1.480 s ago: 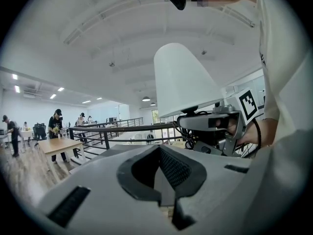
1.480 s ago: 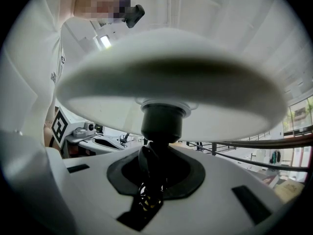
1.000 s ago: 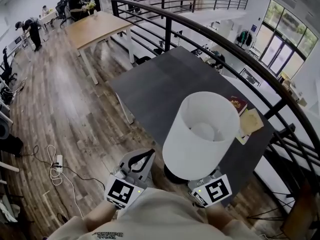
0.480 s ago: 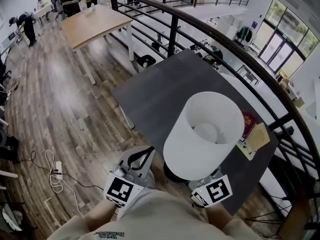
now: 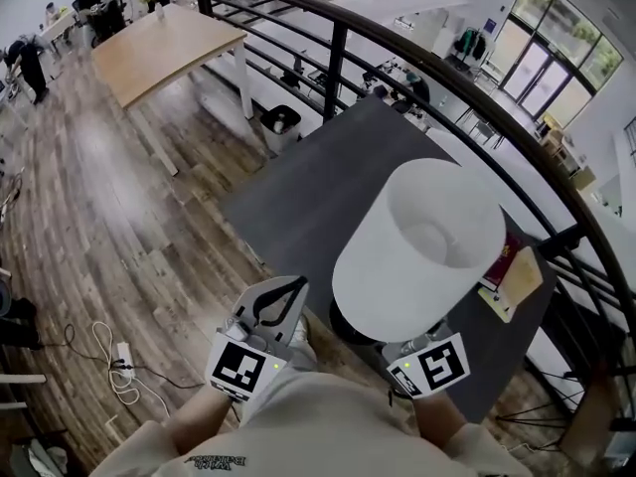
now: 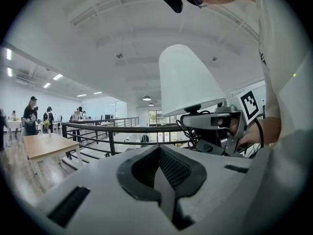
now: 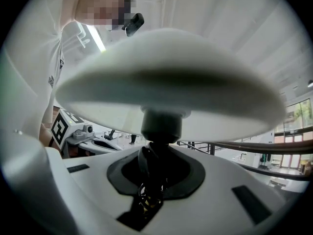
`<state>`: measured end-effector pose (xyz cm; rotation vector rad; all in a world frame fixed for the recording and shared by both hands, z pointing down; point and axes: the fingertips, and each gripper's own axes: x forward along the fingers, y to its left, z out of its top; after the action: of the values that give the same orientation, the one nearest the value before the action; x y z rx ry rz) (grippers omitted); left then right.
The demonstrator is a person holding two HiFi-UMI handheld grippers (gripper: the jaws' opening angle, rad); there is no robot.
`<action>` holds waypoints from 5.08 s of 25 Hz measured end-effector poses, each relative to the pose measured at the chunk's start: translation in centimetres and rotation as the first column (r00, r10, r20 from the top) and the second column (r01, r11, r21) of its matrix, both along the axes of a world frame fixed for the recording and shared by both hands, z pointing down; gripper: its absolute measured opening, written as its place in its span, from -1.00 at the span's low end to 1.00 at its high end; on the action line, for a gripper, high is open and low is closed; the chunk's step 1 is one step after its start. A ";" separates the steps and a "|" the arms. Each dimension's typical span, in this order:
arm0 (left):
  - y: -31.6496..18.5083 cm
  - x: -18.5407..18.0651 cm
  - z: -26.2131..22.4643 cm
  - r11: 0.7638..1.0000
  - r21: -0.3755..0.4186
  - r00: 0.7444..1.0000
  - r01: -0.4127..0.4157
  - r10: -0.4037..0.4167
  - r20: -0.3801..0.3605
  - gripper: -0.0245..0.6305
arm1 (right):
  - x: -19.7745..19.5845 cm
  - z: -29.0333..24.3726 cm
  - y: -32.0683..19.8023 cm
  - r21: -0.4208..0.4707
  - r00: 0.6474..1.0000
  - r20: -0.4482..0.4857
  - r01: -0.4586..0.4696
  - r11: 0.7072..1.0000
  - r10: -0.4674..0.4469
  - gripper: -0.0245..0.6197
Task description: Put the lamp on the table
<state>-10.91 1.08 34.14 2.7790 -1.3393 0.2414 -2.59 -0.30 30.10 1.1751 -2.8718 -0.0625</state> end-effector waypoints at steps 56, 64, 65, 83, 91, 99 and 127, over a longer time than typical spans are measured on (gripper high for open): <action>-26.2 3.3 0.9 0.998 0.067 0.999 0.011 -0.009 -0.031 -0.91 | 2.0 1.9 -29.8 0.081 0.989 0.033 -0.143 0.986 0.141 -0.74; -35.3 2.0 4.7 0.994 0.079 0.996 0.077 -0.072 -0.059 -0.91 | 0.9 5.9 -38.6 0.120 0.981 0.037 -0.192 0.974 0.189 -0.73; -36.2 2.1 5.3 0.994 0.086 0.996 0.073 -0.068 -0.055 -0.91 | 0.7 6.7 -39.5 0.118 0.981 0.040 -0.192 0.974 0.189 -0.73; -43.4 2.3 20.8 0.994 -0.073 0.991 0.085 -0.092 -0.097 -0.91 | -1.6 21.8 -47.8 0.025 0.978 -0.003 -0.207 0.978 0.207 -0.72; -43.5 2.6 23.3 0.993 -0.080 0.994 0.083 -0.089 -0.070 -0.91 | -2.0 22.9 -48.1 0.057 0.974 0.007 -0.225 0.973 0.225 -0.72; -43.3 2.5 23.8 0.991 -0.103 0.992 0.090 -0.099 -0.083 -0.91 | -2.3 22.8 -47.1 0.073 0.973 0.027 -0.231 0.970 0.230 -0.71; -40.1 1.8 23.6 0.985 -0.131 0.989 0.110 -0.122 -0.088 -0.91 | -1.3 25.3 -43.9 -0.052 0.966 -0.020 -0.257 0.965 0.256 -0.60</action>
<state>-9.13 -38.99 57.72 2.5654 -1.4053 0.1779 -3.87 -44.21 55.38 1.5165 -2.6646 0.0156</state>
